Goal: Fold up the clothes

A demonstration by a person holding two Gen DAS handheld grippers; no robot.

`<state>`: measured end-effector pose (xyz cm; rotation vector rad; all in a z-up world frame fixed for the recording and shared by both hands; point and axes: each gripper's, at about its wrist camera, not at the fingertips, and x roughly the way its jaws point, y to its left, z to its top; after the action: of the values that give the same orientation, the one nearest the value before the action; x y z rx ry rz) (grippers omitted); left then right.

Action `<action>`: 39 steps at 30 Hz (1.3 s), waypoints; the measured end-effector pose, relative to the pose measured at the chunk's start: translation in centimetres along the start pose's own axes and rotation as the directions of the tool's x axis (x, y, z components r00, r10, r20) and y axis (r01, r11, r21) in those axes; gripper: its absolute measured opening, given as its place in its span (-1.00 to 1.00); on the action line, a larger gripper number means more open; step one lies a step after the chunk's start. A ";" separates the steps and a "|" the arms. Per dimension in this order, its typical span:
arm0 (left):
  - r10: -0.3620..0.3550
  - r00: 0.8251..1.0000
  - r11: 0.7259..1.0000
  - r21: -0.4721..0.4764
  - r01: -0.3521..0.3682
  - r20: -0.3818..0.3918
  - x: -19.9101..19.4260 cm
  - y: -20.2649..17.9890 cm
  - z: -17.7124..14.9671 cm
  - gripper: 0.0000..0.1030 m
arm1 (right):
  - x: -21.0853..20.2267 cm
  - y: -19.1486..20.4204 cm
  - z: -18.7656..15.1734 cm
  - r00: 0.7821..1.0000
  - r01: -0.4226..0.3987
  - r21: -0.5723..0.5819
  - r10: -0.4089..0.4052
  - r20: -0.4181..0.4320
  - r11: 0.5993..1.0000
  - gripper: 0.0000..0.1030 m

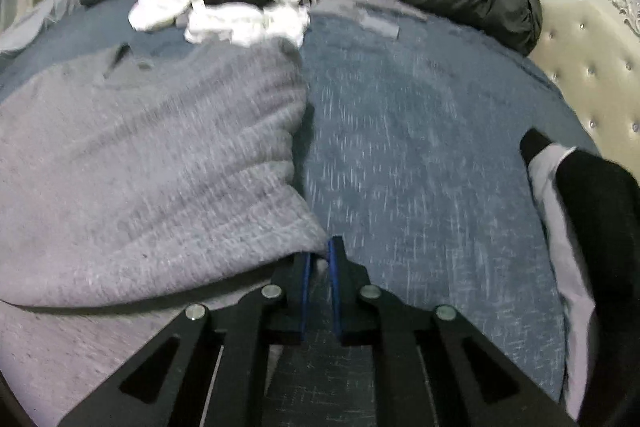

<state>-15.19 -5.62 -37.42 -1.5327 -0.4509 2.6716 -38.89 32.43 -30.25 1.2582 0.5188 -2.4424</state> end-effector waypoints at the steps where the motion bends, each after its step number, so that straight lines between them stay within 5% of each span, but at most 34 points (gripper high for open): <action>1: 0.000 1.000 1.000 0.000 0.000 0.000 0.0 0.0 0.0 -0.55 | 0.4 0.0 -0.1 1.000 -0.008 0.002 0.008 -0.017 1.000 -0.85; 9: -0.001 1.000 1.000 -0.007 0.001 -0.004 -0.1 0.0 0.0 -0.55 | 0.1 -3.8 -0.3 0.989 -0.111 0.124 0.121 -0.082 0.986 -0.64; 15: 0.001 1.000 1.000 -0.012 -0.002 -0.005 -0.1 0.0 0.1 -0.55 | -3.1 -8.0 2.3 0.982 -0.187 0.285 0.184 0.037 0.940 -0.55; 20: -0.008 1.000 1.000 -0.020 0.008 -0.003 -0.2 0.2 0.0 -0.55 | -3.1 -7.4 7.2 0.973 -0.233 0.321 0.218 0.081 0.918 0.01; 27: -0.015 1.000 1.000 -0.014 0.015 -0.006 -0.3 0.5 0.0 -0.54 | 1.0 -5.3 11.5 0.959 -0.279 0.380 0.276 0.063 0.882 0.01; 35: -0.016 1.000 1.000 -0.005 0.016 -0.011 -0.2 0.8 0.1 -0.54 | 5.4 -2.9 14.8 0.962 -0.254 0.355 0.272 -0.002 0.900 0.01; 36: -0.016 1.000 1.000 -0.006 0.016 -0.011 -0.2 0.8 0.1 -0.54 | 5.8 -2.7 15.1 0.963 -0.250 0.349 0.270 -0.009 0.903 -0.02; 38: -0.017 1.000 1.000 -0.003 0.017 -0.010 -0.1 0.8 0.1 -0.53 | 6.5 -2.4 15.5 0.963 -0.248 0.327 0.270 -0.022 0.912 -0.57; 39: -0.017 1.000 1.000 -0.001 0.017 -0.010 -0.1 0.8 0.0 -0.53 | 6.7 -2.2 15.6 0.963 -0.247 0.313 0.268 -0.023 0.917 -0.64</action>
<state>-15.08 -6.40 -37.54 -1.5346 -0.4634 2.6501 -54.47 26.16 -27.02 1.4277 -0.0213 -2.3214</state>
